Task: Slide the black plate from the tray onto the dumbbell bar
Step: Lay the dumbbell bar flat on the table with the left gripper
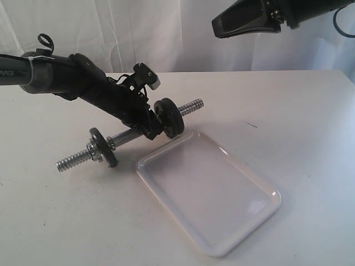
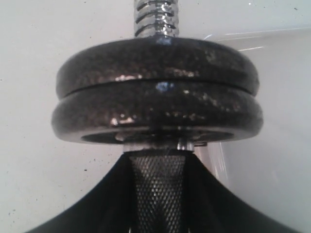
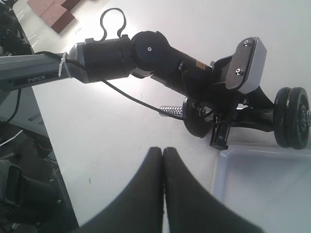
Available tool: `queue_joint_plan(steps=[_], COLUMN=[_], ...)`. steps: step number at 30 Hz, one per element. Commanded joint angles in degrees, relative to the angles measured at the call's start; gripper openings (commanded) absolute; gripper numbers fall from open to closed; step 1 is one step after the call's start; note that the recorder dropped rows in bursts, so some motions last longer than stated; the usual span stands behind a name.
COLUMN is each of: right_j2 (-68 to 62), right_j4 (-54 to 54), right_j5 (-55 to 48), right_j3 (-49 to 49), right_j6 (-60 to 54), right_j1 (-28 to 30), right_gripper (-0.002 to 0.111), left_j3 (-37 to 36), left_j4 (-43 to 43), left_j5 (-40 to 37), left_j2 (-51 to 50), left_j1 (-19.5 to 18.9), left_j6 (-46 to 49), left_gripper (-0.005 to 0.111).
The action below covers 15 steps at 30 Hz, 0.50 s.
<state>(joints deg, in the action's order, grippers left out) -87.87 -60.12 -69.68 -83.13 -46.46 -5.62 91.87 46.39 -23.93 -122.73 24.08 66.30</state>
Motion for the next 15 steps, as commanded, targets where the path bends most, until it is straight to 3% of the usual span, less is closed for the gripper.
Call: queue_joint_plan(steps=[1, 15], right_j2=[0.5, 0.5], right_j4=[-0.4, -0.4], right_j5=[-0.3, -0.3], right_j3=[-0.1, -0.1], right_j6=[0.4, 0.7], right_j1=[0.6, 0.6], right_gripper=[0.0, 0.0], left_j3=[1.5, 1.5], left_j4=[6.9, 6.7], left_j5=[1.4, 4.1], left_j2=[4.6, 4.2], left_j1=[0.0, 0.0], left_j6=[-1.0, -1.2], left_gripper=[0.036, 0.036])
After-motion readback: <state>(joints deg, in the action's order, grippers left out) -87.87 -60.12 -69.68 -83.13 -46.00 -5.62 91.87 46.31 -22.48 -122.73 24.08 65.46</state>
